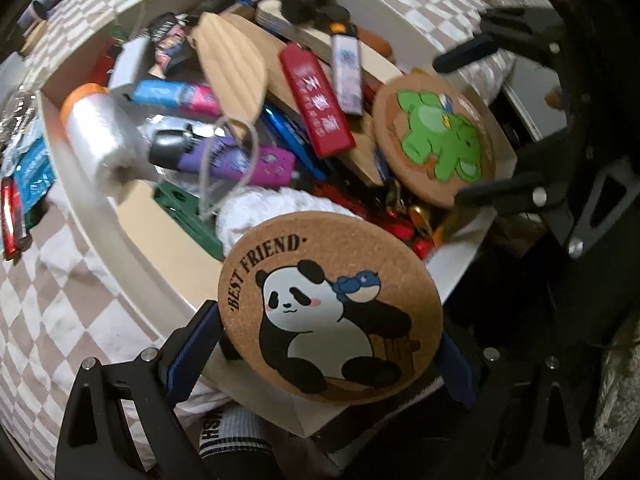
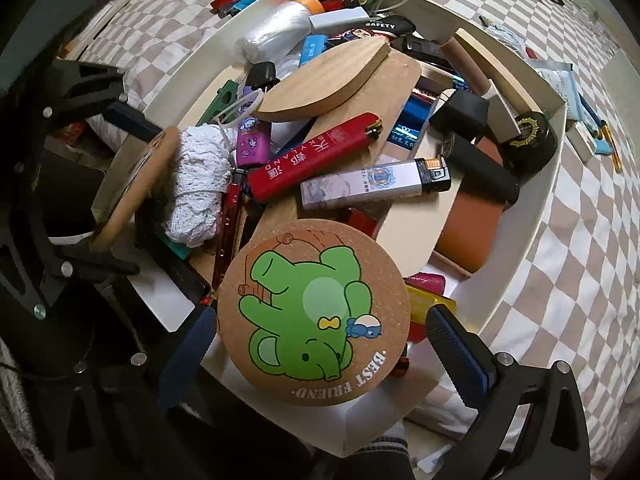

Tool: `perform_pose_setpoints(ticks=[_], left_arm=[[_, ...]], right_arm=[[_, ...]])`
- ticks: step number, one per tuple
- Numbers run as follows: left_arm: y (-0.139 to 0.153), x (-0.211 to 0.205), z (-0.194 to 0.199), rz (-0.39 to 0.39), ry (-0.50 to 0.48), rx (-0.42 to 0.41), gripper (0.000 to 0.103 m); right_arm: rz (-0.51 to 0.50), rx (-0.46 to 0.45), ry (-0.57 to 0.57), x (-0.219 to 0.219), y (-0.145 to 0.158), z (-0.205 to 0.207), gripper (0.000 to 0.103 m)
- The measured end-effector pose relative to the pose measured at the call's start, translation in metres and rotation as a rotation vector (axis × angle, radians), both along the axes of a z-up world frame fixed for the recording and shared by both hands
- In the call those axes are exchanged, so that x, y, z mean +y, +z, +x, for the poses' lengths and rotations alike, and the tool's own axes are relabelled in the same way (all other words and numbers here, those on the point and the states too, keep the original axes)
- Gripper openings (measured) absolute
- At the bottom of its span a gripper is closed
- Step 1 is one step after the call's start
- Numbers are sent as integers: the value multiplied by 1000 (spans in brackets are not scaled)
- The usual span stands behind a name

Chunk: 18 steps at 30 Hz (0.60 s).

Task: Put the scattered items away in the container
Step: 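Carry both coasters over the open white box with both tools, then lower both coasters onto the items in the box and open both tools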

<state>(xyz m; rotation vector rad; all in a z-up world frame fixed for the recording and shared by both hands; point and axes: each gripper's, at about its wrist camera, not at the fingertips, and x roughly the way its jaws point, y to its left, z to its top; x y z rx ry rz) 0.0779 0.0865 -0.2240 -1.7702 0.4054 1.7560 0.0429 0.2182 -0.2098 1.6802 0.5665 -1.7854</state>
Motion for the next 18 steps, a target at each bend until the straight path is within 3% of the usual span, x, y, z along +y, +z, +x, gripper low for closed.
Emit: perform_pose_setpoints(ticks=[9, 18], left_arm=[[2, -5, -3, -14, 9, -3, 97], [9, -6, 4, 21, -19, 2, 97]], right_arm=[[-5, -2, 8, -1, 2, -4, 103], [-5, 2, 6, -3, 4, -11, 103]])
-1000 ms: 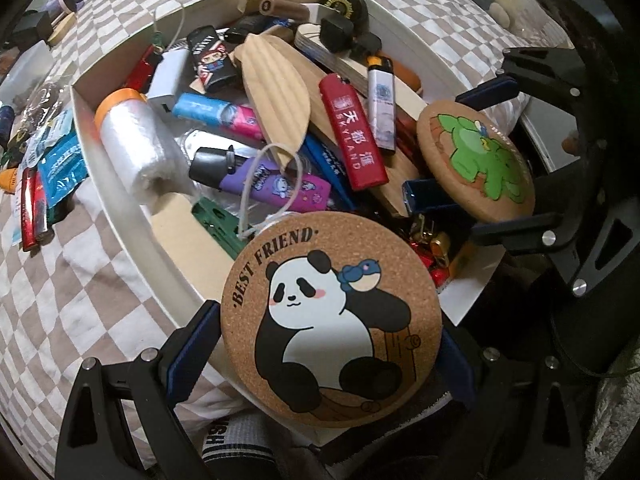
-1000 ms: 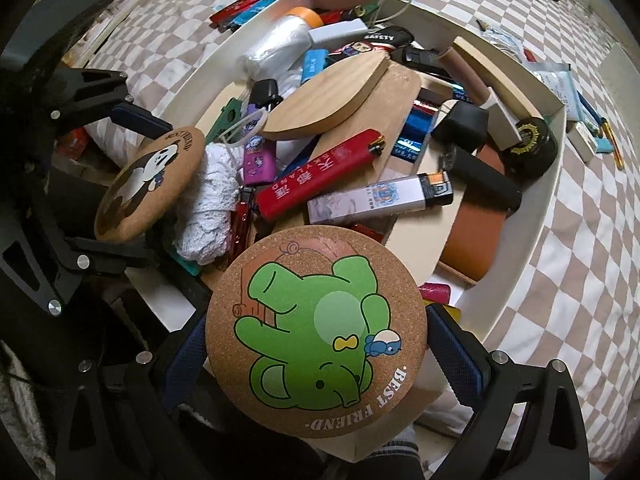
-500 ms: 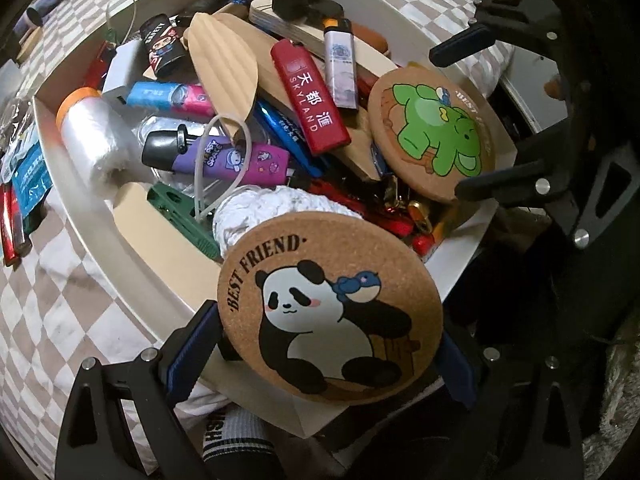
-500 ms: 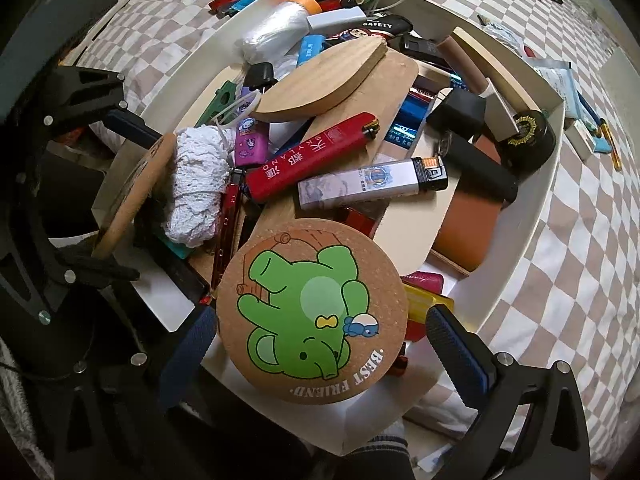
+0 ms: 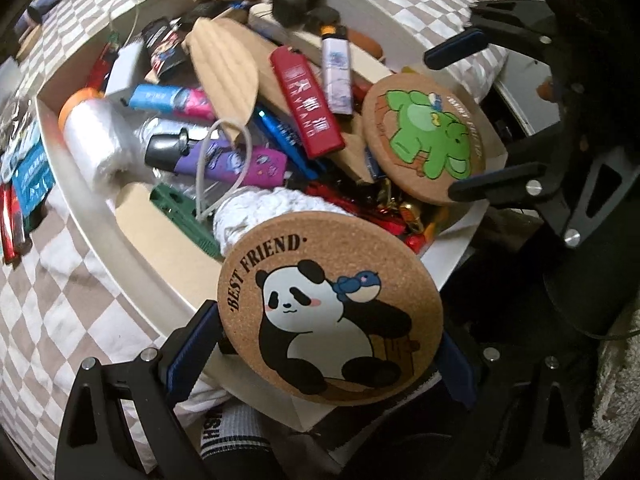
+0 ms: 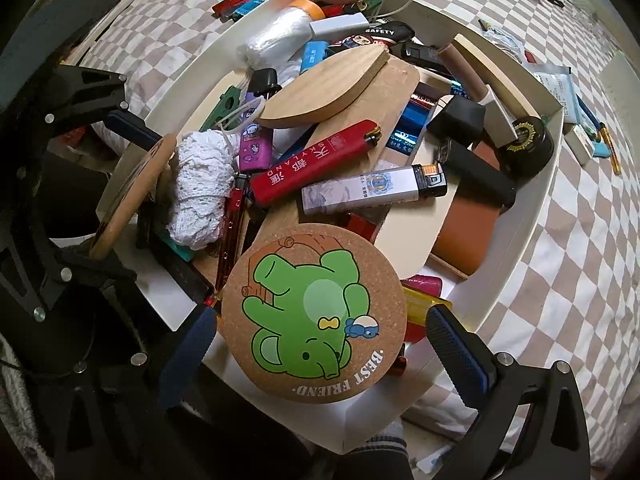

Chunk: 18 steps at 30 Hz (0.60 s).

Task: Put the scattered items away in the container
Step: 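Lower both coasters onto the items in the box and open both tools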

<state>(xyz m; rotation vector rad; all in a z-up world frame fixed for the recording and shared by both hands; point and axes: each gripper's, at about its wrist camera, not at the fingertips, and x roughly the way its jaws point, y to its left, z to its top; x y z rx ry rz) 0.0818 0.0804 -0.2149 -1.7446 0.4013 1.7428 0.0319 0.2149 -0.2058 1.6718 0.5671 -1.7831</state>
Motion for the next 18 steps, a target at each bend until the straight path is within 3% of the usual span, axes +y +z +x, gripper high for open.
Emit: perform_pose_setpoints(ticks=[18], left_arm=[[16, -17, -6, 58, 59, 40, 103]], right_arm=[[0, 10, 12, -7, 1, -8, 103]])
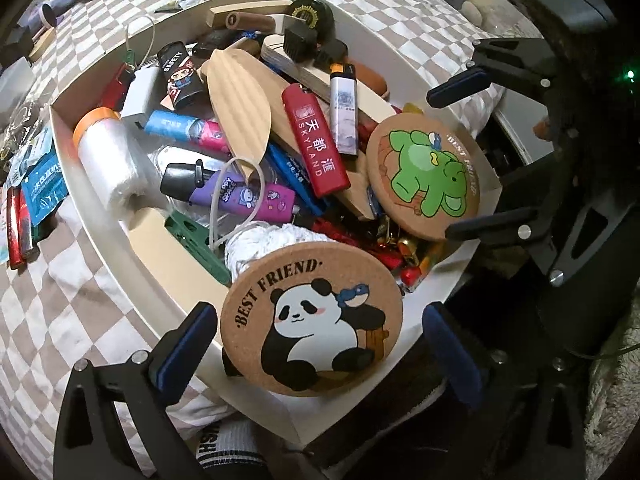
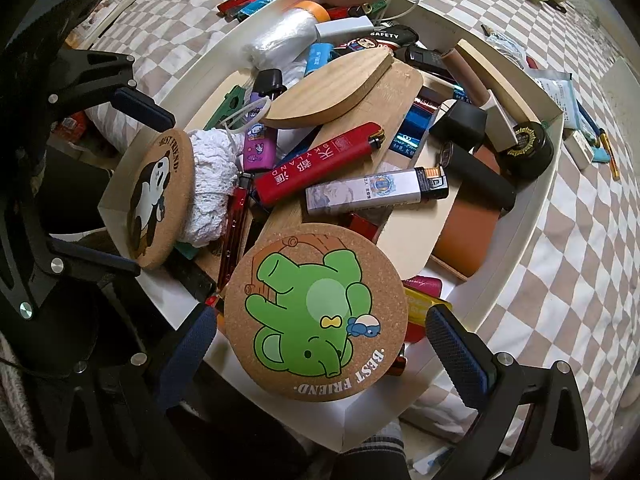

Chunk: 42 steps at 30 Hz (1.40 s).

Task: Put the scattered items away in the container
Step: 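Lower both coasters onto the items in the box and open both tools, then withdraw both open tools up from the white box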

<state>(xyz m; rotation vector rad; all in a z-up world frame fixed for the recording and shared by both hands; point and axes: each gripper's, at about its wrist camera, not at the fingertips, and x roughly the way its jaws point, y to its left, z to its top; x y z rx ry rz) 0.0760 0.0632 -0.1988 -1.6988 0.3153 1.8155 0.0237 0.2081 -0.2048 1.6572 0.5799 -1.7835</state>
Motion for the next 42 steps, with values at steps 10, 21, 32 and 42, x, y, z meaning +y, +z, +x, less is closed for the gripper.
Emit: perform_pose_setpoints(ticks=[10, 21, 32, 42], left_arm=[[-2, -3, 6, -20, 3, -17, 103], [4, 2, -11, -26, 47, 61, 102], [44, 4, -39, 20, 103, 215, 101], [93, 1, -54, 65, 157, 372, 101]], right_arm=[[4, -3, 1, -7, 1, -5, 103], [-40, 45, -16, -5, 21, -4, 103], [-157, 261, -95, 37, 83, 7, 103], [-259, 440, -156, 31, 131, -9, 103]])
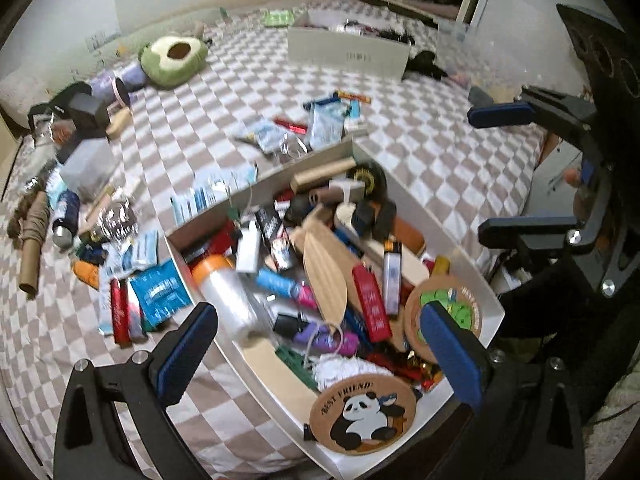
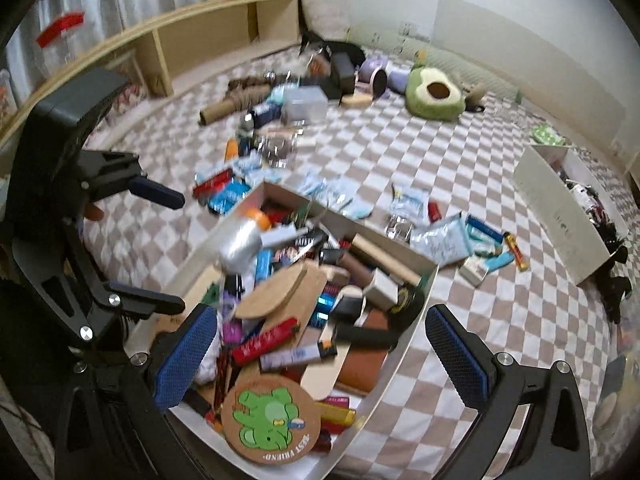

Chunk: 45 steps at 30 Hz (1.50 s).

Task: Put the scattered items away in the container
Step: 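Withdraw both open tools up from the white box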

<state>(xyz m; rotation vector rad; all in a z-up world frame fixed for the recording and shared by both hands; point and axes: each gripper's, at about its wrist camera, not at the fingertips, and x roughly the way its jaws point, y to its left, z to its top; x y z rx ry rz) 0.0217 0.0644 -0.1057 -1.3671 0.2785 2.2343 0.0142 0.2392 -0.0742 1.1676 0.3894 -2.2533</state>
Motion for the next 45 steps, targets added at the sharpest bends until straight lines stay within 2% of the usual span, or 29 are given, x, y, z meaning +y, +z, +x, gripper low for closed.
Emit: perform_pose_setpoints(ticks=[6, 13, 23, 26, 34, 41, 45], left_arm=[[27, -2, -8, 33, 34, 95, 101], [43, -7, -25, 66, 103, 172, 101], [43, -21, -48, 57, 174, 229, 101], [41, -26, -53, 55, 188, 237, 101], [34, -39, -60, 38, 221, 239, 102], [24, -56, -68, 40, 262, 225, 102], [18, -69, -73, 35, 294, 206, 102]], right_arm=[[-43, 53, -39, -6, 18, -10, 103], [-80, 177, -138, 1, 39, -21, 103], [-134, 239, -252, 18, 40, -47, 103], [-119, 269, -267, 21, 38, -51, 103], [-95, 251, -289, 37, 27, -66, 103], [-106, 171, -337, 56, 13, -83, 103], [-127, 120, -407, 73, 2, -96, 103]])
